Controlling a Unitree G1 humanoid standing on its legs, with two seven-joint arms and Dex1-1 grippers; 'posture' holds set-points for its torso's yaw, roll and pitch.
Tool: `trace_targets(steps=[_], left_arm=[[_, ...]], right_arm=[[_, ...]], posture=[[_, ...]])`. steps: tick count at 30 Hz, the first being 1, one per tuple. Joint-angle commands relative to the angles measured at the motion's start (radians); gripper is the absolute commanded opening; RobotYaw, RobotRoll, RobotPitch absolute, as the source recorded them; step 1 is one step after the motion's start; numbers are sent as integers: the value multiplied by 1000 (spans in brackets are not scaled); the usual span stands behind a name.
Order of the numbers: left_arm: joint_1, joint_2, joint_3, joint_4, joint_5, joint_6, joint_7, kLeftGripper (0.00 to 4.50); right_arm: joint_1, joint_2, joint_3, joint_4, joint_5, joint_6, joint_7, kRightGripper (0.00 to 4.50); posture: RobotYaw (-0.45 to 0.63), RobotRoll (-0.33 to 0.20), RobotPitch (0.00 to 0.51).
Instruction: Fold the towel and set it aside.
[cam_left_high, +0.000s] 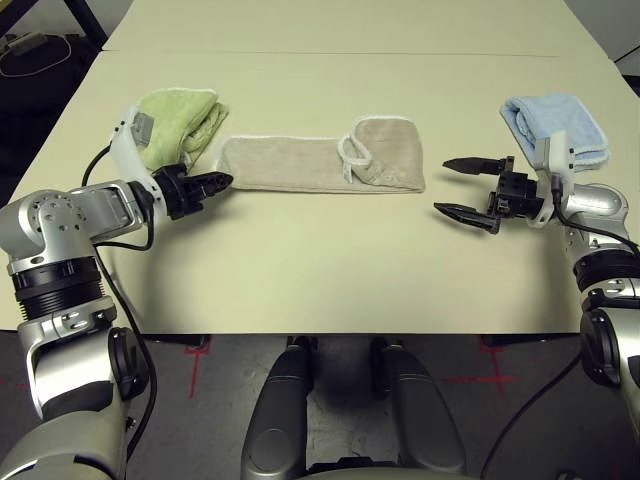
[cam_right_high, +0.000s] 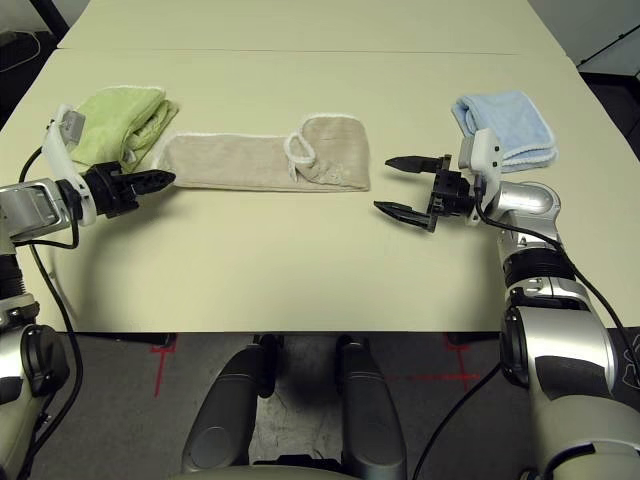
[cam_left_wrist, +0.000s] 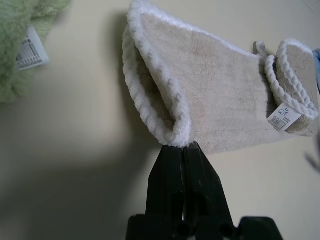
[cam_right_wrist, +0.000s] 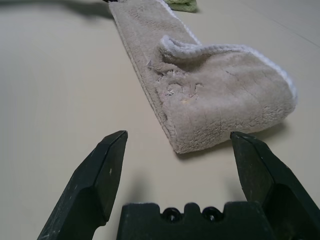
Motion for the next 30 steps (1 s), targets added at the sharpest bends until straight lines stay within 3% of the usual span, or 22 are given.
trace_targets(steps=[1, 10, 17, 23, 30], left_arm=[[-1, 0, 1, -24, -4, -9, -3, 41], [-128, -50, -104, -72, -25, -34, -34, 41], [-231, -182, -179, -152, -83, 13, -49, 41], [-262, -262, -230, -175, -100, 20, -51, 41], [-269, -289, -288, -134, -77, -31, -68, 41]], right_arm=[[-1, -8, 6, 18, -10, -7, 5, 4500], [-3, -15, 1, 26, -14, -1, 1, 4500], [-2, -14, -4, 47, -18, 23, -16, 4500], [0, -22, -32, 42, 16, 104, -21, 4500], [23, -40, -49, 8, 47, 206, 10, 4500]], posture=[[60, 0, 216], [57, 0, 212], [54, 0, 214], [50, 0, 210], [41, 0, 206]])
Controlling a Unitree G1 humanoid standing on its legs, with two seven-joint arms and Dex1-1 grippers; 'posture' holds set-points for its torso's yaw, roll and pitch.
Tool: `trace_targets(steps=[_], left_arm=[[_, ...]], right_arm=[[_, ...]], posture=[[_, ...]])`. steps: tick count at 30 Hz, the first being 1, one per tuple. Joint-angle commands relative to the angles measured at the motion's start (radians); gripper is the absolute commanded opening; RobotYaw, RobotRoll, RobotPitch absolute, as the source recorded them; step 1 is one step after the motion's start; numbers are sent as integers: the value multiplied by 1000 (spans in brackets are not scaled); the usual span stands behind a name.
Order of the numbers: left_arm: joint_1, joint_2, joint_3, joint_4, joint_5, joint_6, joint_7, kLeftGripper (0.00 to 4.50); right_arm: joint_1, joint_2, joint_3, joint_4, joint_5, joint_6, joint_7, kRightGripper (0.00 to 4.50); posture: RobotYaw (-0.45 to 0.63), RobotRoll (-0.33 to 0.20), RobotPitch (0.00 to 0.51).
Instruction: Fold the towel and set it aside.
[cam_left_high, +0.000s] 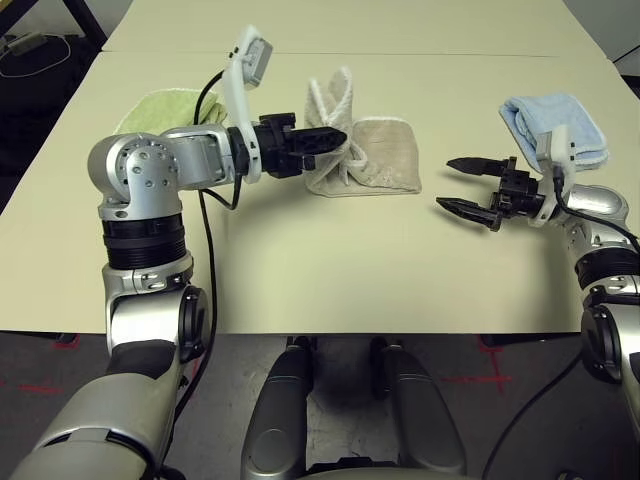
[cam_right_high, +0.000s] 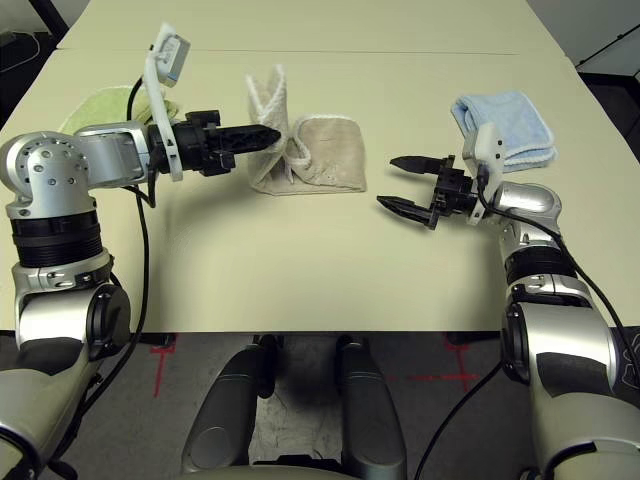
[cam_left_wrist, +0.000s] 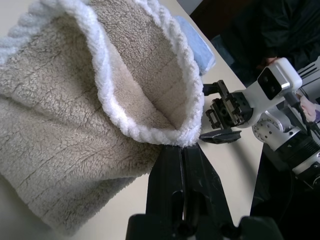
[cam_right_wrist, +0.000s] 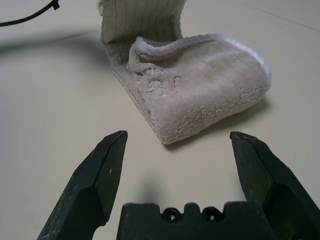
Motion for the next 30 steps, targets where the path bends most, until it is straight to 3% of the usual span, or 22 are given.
trace_targets(steps=[1, 9, 17, 30], left_arm=[[-17, -18, -39, 22, 15, -29, -19, 41], [-86, -58, -93, 83, 41, -83, -43, 41], [-158, -147, -146, 207, 100, -181, -65, 41], [-95, -204, -289, 356, 278, -334, -94, 41]], right_arm=[[37, -21, -8, -24, 10, 36, 20, 4500], [48, -15, 2, -38, 1, 28, 13, 4500], [46, -7, 6, -43, -3, 19, 9, 4500], [48, -10, 7, -54, -5, 8, 9, 4500]], posture=[[41, 0, 206], [51, 0, 203], [45, 0, 201], [40, 0, 206]])
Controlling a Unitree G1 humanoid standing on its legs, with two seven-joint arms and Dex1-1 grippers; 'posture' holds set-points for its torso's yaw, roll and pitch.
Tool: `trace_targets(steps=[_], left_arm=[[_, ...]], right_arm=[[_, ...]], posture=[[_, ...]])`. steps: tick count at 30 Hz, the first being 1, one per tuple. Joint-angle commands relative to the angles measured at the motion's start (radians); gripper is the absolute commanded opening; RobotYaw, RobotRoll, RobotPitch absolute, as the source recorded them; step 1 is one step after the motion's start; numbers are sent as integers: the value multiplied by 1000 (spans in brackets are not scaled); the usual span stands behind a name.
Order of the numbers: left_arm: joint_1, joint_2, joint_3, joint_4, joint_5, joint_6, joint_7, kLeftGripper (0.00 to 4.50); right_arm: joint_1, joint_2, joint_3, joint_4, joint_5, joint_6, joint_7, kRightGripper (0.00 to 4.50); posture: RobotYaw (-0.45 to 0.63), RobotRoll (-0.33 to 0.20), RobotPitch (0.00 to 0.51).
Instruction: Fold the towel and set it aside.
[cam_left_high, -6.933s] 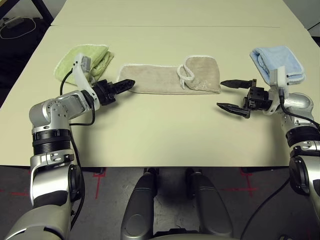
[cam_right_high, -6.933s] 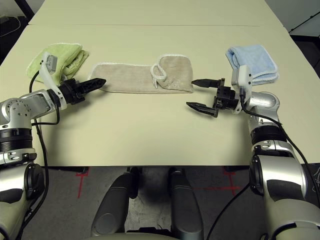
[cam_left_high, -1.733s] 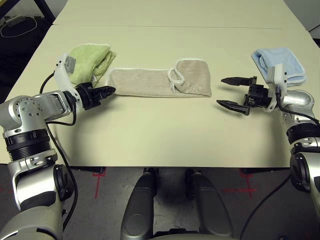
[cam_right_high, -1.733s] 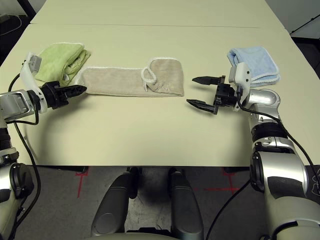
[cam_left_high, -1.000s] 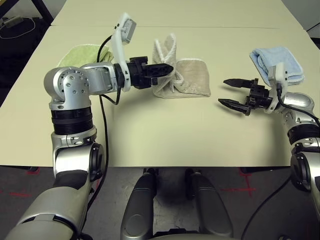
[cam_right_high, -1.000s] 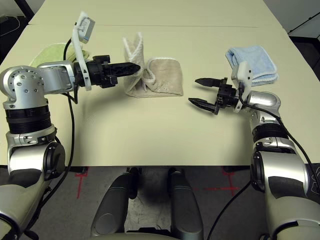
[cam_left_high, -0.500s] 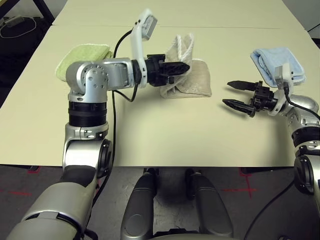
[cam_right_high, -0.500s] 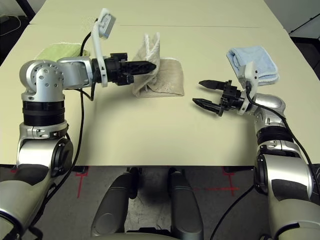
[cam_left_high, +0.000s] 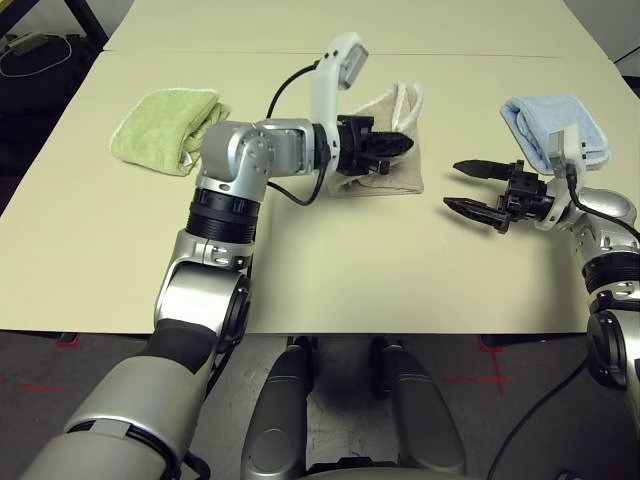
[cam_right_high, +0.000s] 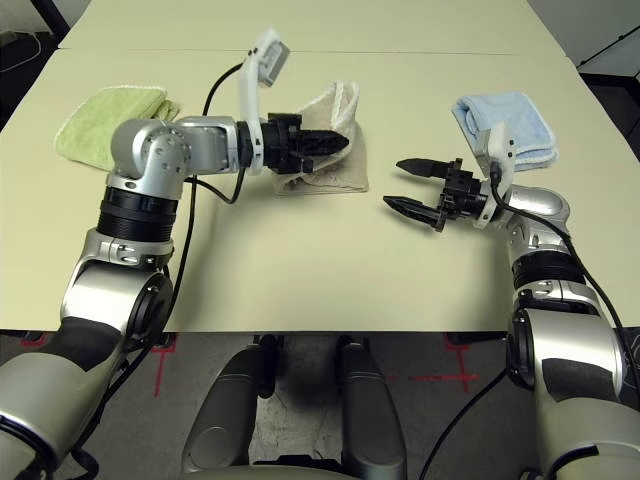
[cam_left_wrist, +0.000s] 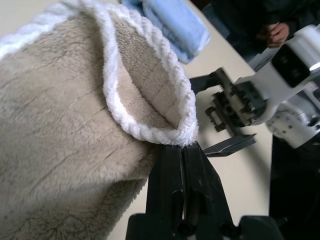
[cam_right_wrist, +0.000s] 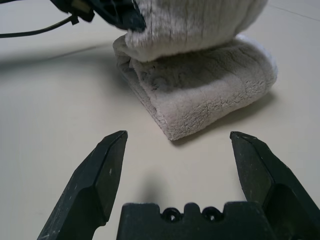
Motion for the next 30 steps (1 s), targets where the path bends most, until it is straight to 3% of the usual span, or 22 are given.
trace_targets(steps=[1, 6, 8, 10, 19, 27, 30], left_arm=[[14, -18, -31, 45, 57, -57, -3, 41], [21, -26, -57, 101, 133, -124, -3, 41], [28, -29, -75, 107, 158, -143, -13, 465], [35, -33, -93, 110, 179, -159, -18, 1044], [10, -87, -55, 70, 178, -127, -11, 4464], [-13, -63, 0, -42, 132, -30, -22, 4464], [-13, -21, 9, -88, 115, 2, -46, 4464]], right_arm=[[16, -8, 5, -10, -8, -12, 0, 4500], [13, -7, 8, -7, -12, -17, 0, 4500], [11, -8, 9, -4, -14, -20, -2, 4500], [9, -8, 9, -1, -17, -21, -2, 4500], [2, -3, 13, 9, -30, -30, -7, 4500], [-8, 4, 12, 23, -37, -37, -19, 4500], [-26, 13, 5, 29, -30, -28, -31, 4500]], posture=[[40, 0, 206], [39, 0, 209], [41, 0, 209], [42, 0, 210], [47, 0, 210], [57, 0, 211], [56, 0, 210]])
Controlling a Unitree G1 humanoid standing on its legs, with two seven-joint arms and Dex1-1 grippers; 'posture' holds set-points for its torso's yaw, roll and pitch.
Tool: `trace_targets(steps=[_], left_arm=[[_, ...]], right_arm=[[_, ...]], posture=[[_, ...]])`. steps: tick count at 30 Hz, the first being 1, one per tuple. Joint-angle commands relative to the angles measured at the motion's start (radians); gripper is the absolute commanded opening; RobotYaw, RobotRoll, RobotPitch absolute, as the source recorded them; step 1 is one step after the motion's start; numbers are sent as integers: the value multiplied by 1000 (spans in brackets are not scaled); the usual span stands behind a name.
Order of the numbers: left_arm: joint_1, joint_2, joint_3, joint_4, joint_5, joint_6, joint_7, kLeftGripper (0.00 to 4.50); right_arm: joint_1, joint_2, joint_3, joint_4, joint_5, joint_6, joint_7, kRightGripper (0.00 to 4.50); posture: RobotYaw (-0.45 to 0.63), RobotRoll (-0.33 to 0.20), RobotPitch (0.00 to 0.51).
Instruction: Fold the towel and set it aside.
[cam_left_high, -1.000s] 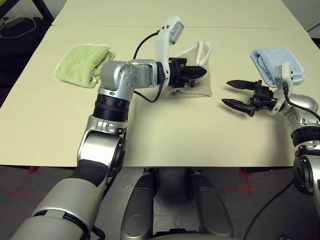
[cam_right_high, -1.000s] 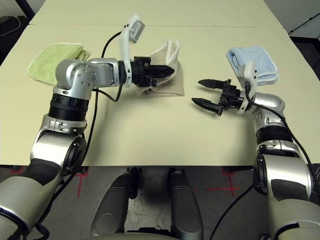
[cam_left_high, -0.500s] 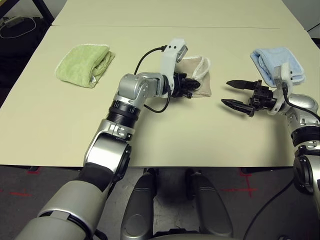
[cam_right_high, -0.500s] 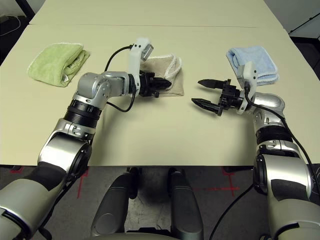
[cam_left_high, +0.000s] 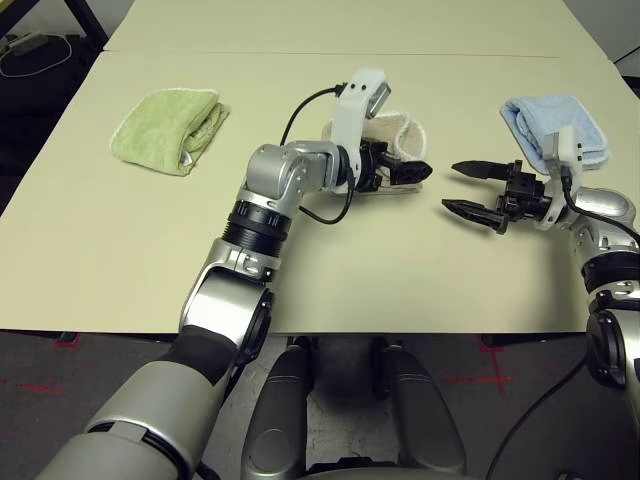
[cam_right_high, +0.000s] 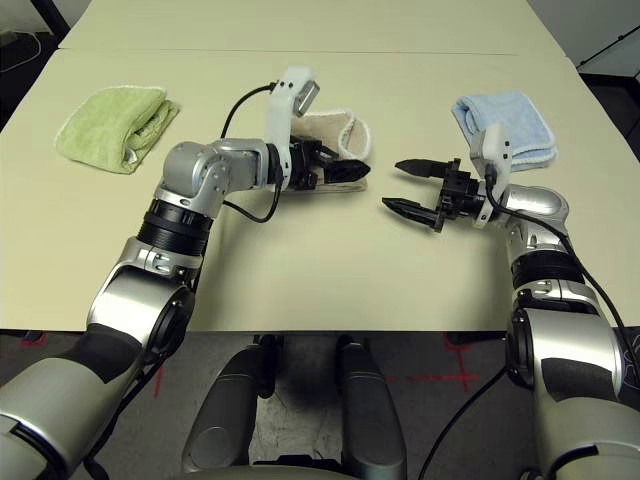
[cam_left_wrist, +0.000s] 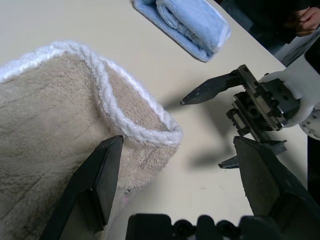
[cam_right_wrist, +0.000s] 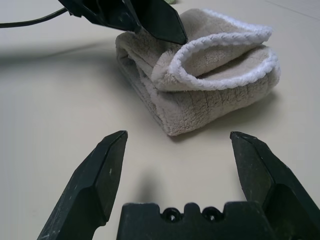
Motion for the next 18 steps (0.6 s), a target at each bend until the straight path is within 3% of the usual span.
trace_targets(steps=[1, 3, 8, 13, 17, 18], left_arm=[[0, 52, -1, -63, -24, 33, -50, 4464], [9, 86, -8, -76, -25, 18, -77, 4464], [124, 238, -42, -93, 32, -200, -206, 4464], [243, 329, -35, -84, 89, -396, -266, 4464], [283, 359, 10, -80, 86, -456, -268, 4464], [285, 363, 12, -76, 91, -473, -270, 4491]], right_arm=[[-15, 5, -1, 18, 1, 2, -11, 4500], [-20, 6, -1, 19, 3, 3, -11, 4500], [-48, 26, -18, 7, 26, 19, -27, 4500], [-55, 32, -26, 2, 41, 35, -38, 4500], [-46, 17, -25, -5, 49, 49, -25, 4500], [-46, 13, -25, -5, 50, 47, -22, 4315]], posture=[[55, 0, 208], [52, 0, 207], [39, 0, 204], [42, 0, 203], [47, 0, 201], [45, 0, 201]])
